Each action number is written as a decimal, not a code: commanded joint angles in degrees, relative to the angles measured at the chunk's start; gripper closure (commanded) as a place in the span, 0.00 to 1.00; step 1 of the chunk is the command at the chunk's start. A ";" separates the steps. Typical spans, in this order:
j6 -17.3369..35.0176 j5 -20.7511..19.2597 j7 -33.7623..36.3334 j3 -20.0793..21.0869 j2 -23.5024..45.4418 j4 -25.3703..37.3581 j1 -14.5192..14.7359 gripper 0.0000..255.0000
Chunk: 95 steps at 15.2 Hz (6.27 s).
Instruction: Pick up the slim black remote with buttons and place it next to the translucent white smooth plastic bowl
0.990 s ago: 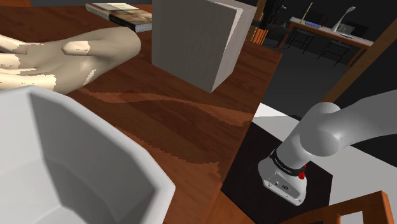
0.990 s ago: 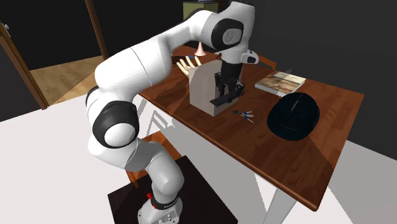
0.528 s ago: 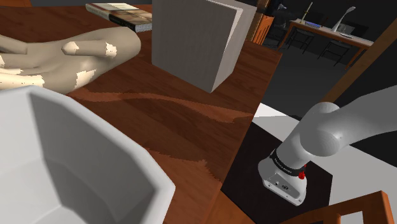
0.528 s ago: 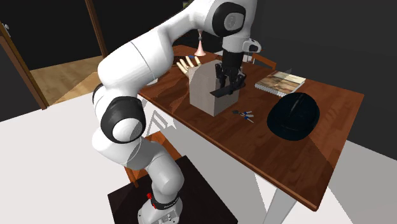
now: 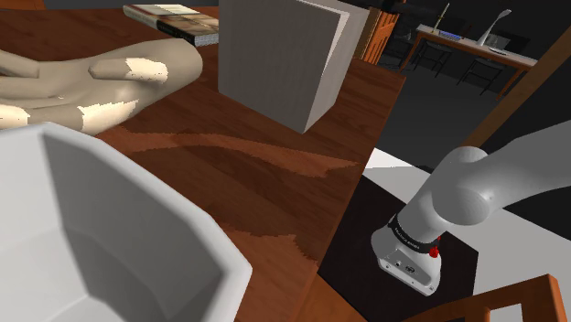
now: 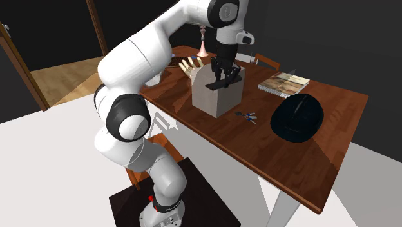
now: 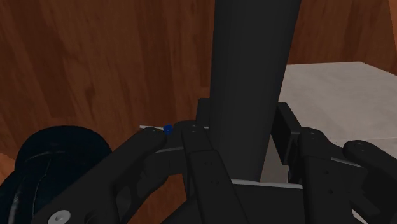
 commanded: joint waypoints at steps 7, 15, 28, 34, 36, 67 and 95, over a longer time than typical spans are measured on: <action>0.89 5.05 12.09 9.25 -0.47 0.07 2.02 1.00; 2.66 8.89 24.69 19.43 3.29 4.28 3.75 1.00; 5.65 3.86 49.29 41.18 21.82 21.96 7.08 1.00; 4.91 -8.51 62.29 50.27 36.76 33.79 15.47 1.00; 7.32 -6.37 61.01 49.59 34.39 29.78 13.88 1.00; 33.75 5.63 51.26 44.88 18.94 -7.82 10.21 1.00; 29.23 5.33 51.38 44.37 19.16 -3.18 9.95 0.00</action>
